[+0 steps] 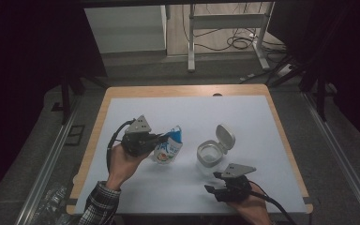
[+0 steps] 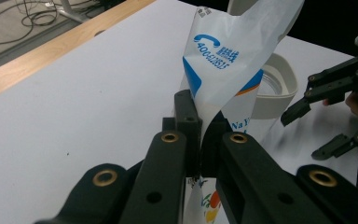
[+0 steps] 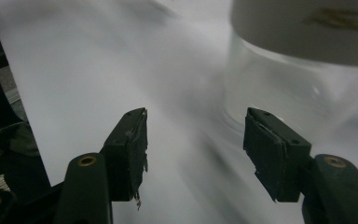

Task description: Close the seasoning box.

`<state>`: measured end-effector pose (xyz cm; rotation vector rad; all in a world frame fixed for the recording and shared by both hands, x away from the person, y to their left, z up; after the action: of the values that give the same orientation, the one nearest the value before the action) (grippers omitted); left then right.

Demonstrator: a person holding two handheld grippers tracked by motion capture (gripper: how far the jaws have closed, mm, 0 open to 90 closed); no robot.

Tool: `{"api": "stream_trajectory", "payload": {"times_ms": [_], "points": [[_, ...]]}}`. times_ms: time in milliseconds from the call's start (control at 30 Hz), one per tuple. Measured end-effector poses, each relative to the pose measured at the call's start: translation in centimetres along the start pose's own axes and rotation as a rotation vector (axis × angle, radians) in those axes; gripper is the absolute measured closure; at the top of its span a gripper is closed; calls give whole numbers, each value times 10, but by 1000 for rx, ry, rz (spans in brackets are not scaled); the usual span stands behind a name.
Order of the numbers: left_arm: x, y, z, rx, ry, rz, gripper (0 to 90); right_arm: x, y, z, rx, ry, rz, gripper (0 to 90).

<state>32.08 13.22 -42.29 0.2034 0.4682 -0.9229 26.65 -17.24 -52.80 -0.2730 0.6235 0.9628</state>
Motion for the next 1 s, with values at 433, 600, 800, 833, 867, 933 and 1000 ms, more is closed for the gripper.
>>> {"api": "stream_trajectory", "payload": {"times_ms": [433,600,800,833,867,933,1000], "points": [[-4,-14,5,-16,-8,-22,900,30,23,14,-44,9,27,434],[-4,-19,9,-14,-5,-26,900,41,31,21,-57,16,11,459],[-5,-24,14,-20,-12,-35,900,54,38,25,-57,23,2,480],[-5,-24,15,-26,-14,-35,900,56,38,25,-63,22,-3,481],[-5,-25,16,-23,-8,-34,900,57,39,26,-68,21,-4,481],[-4,-25,17,-20,-4,-36,900,61,42,27,-68,17,-7,485],[-3,-27,17,-23,-1,-39,900,65,43,27,-75,14,-20,503]]}}
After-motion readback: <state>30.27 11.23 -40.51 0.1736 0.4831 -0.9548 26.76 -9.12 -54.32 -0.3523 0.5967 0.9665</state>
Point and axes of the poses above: each handheld gripper's, and its own axes: x roughly forward along the jaws, z roughly out of its top, y roughly to its left, the point moved 2 cm from there along x, roughly forward along the jaws, and after that the axes turned 3 degrees about -y, right-handed, at the moved point
